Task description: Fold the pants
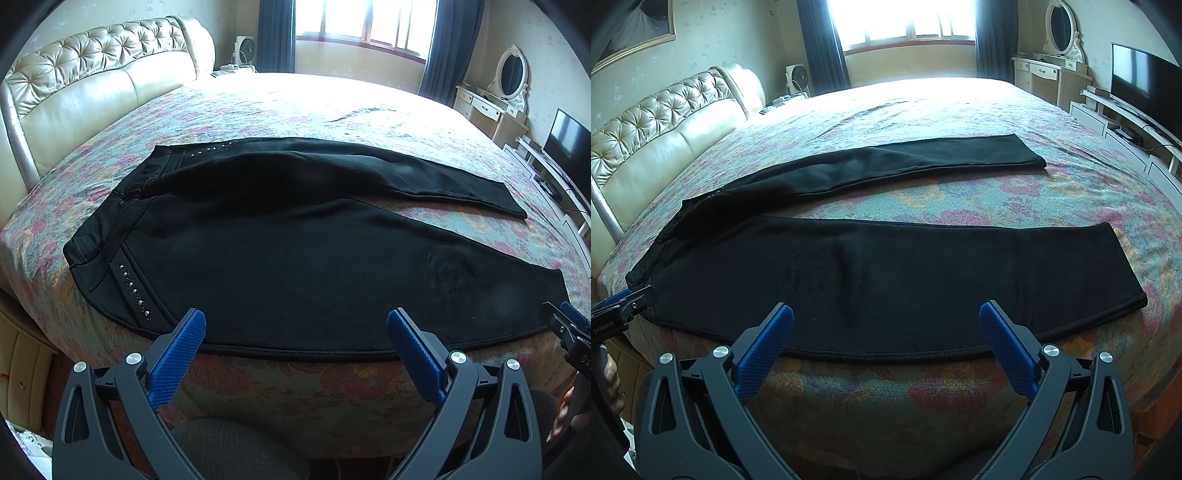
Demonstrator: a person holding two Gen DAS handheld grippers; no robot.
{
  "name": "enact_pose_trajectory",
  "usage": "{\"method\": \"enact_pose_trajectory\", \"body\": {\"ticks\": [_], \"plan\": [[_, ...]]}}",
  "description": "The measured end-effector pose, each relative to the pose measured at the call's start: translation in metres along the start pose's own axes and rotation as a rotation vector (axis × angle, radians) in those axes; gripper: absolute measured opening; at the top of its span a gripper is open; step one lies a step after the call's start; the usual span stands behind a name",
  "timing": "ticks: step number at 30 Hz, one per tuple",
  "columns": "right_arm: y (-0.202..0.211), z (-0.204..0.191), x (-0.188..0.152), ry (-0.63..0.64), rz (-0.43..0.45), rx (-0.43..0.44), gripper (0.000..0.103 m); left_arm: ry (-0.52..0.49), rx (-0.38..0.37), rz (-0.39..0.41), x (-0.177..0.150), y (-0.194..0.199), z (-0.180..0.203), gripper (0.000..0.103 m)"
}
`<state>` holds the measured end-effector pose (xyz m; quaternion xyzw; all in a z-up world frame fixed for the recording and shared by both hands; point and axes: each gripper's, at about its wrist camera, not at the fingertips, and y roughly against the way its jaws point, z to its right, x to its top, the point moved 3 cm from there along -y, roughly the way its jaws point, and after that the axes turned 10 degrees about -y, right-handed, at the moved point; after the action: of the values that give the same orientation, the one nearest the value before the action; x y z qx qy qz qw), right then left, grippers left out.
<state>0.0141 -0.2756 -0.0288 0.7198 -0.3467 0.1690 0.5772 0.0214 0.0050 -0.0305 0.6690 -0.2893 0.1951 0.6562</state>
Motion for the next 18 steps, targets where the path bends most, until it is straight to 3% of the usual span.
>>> {"method": "enact_pose_trajectory", "body": {"ticks": [11, 15, 18], "plan": [[-0.010, -0.002, -0.004, 0.008, -0.025, 0.005, 0.101, 0.074, -0.029, 0.038, 0.000, 0.001, -0.010, 0.098], [-0.013, -0.007, -0.003, 0.026, -0.033, 0.011, 0.101, 0.017, -0.099, -0.071, 0.005, -0.015, -0.014, 0.098], [-0.018, -0.012, 0.001, 0.046, -0.039, 0.012, 0.101, -0.016, -0.124, -0.068, 0.013, -0.019, -0.034, 0.098]]}}
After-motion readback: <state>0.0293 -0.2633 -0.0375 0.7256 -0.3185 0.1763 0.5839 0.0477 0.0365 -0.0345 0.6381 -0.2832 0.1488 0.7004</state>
